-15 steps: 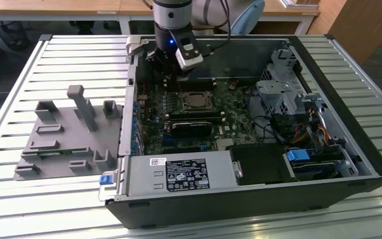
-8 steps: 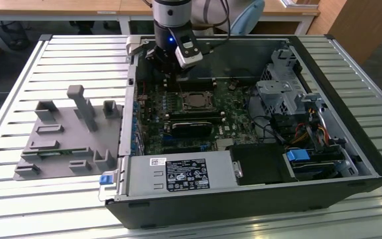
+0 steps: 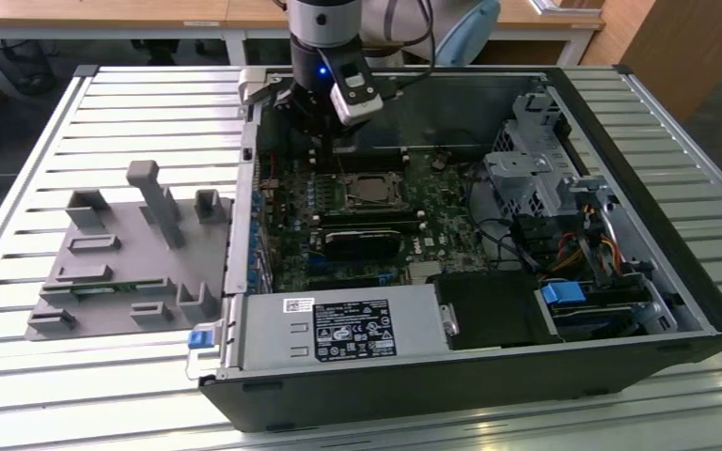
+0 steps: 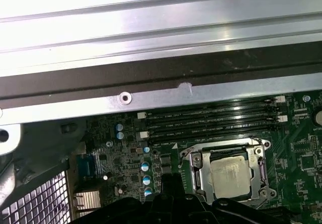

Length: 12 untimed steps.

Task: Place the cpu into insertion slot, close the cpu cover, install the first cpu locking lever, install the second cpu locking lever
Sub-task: 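Install the first cpu locking lever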

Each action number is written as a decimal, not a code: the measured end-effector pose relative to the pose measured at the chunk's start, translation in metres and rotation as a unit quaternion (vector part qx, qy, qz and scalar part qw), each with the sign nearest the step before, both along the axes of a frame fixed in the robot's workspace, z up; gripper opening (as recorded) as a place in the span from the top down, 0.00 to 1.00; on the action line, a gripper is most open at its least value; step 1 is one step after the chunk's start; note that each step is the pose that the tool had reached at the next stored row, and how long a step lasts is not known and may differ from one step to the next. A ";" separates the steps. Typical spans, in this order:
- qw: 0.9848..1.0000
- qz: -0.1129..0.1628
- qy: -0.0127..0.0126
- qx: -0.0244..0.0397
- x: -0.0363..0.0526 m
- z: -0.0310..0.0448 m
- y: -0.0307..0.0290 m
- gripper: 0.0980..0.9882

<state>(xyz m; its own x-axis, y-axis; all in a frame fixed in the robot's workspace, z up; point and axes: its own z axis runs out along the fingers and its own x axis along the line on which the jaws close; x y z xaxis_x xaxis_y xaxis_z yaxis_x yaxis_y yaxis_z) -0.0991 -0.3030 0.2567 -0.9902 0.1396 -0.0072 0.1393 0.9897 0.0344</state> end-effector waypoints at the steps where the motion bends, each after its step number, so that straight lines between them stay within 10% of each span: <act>1: 1.000 0.000 0.000 0.000 -0.0001 0.0001 0.0002 0.99; 12: 1.000 0.002 0.000 0.000 -0.0010 0.0002 0.0064 0.99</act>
